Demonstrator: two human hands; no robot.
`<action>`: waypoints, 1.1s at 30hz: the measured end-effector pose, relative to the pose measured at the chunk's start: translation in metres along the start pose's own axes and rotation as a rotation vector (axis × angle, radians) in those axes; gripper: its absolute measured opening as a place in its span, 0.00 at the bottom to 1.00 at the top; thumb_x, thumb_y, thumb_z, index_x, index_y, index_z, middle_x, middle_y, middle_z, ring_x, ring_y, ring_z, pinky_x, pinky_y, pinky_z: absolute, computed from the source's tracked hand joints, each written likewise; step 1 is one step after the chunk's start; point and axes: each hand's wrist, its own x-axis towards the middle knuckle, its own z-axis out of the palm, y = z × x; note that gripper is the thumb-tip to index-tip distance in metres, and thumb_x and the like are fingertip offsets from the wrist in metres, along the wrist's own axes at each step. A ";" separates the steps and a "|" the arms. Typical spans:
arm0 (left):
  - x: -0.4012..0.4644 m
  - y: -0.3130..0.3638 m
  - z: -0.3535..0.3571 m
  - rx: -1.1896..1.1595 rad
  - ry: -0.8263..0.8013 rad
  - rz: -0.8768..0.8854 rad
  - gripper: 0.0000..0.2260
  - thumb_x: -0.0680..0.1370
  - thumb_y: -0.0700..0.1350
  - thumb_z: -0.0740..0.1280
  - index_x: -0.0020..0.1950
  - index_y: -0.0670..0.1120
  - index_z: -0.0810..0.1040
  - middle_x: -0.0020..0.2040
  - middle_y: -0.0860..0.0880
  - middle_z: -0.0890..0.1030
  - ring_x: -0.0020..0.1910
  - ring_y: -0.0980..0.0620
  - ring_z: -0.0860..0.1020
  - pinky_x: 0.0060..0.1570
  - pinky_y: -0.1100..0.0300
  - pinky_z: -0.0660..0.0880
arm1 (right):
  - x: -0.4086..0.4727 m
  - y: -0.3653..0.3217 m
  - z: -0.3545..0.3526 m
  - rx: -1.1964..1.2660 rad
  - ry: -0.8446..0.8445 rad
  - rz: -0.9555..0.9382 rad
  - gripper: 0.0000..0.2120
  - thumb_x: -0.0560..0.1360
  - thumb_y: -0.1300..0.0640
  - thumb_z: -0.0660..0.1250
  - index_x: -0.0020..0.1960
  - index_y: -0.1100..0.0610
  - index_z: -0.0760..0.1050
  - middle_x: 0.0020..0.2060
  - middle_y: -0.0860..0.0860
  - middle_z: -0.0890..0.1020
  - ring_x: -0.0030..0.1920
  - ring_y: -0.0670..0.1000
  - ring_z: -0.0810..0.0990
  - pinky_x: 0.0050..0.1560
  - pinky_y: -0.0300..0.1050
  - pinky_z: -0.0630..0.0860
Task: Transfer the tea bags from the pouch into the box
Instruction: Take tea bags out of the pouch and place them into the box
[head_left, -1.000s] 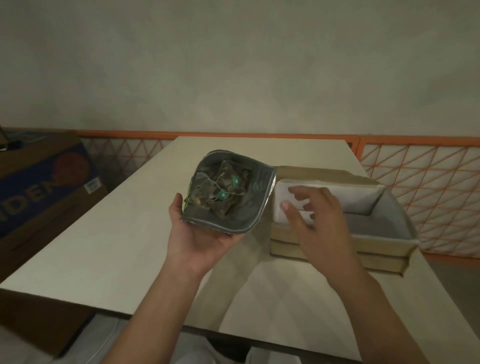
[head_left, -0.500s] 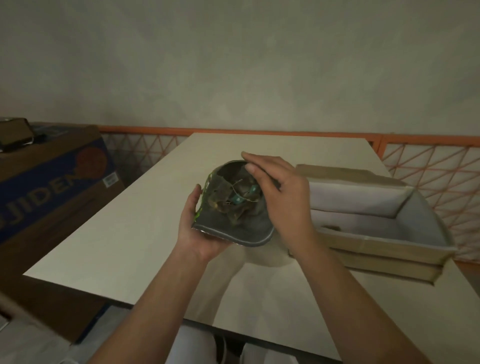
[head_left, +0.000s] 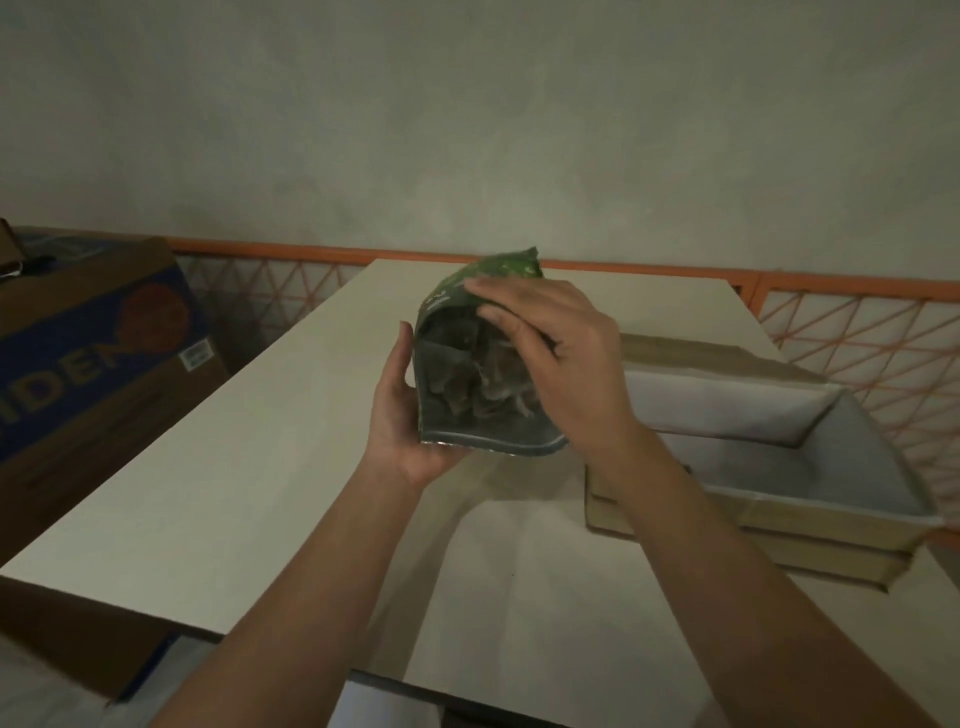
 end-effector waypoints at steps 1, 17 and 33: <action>0.001 0.000 -0.001 -0.031 -0.003 -0.021 0.30 0.79 0.67 0.62 0.66 0.43 0.80 0.67 0.39 0.78 0.65 0.39 0.76 0.76 0.45 0.62 | -0.001 0.004 0.002 -0.009 -0.005 0.017 0.10 0.77 0.63 0.69 0.58 0.59 0.82 0.55 0.50 0.84 0.57 0.45 0.79 0.61 0.48 0.74; -0.005 -0.027 -0.008 -0.095 0.024 -0.063 0.31 0.78 0.66 0.62 0.62 0.42 0.84 0.67 0.37 0.79 0.63 0.36 0.79 0.69 0.40 0.69 | -0.017 0.013 -0.008 -0.011 0.016 0.228 0.13 0.78 0.58 0.67 0.61 0.57 0.80 0.49 0.53 0.79 0.51 0.46 0.77 0.54 0.38 0.76; -0.021 -0.051 0.000 -0.063 0.117 0.075 0.41 0.74 0.76 0.53 0.64 0.45 0.83 0.68 0.39 0.78 0.68 0.39 0.76 0.71 0.44 0.68 | -0.050 -0.023 -0.025 -0.446 -0.336 0.272 0.12 0.70 0.46 0.70 0.50 0.50 0.81 0.69 0.51 0.67 0.67 0.55 0.65 0.63 0.51 0.73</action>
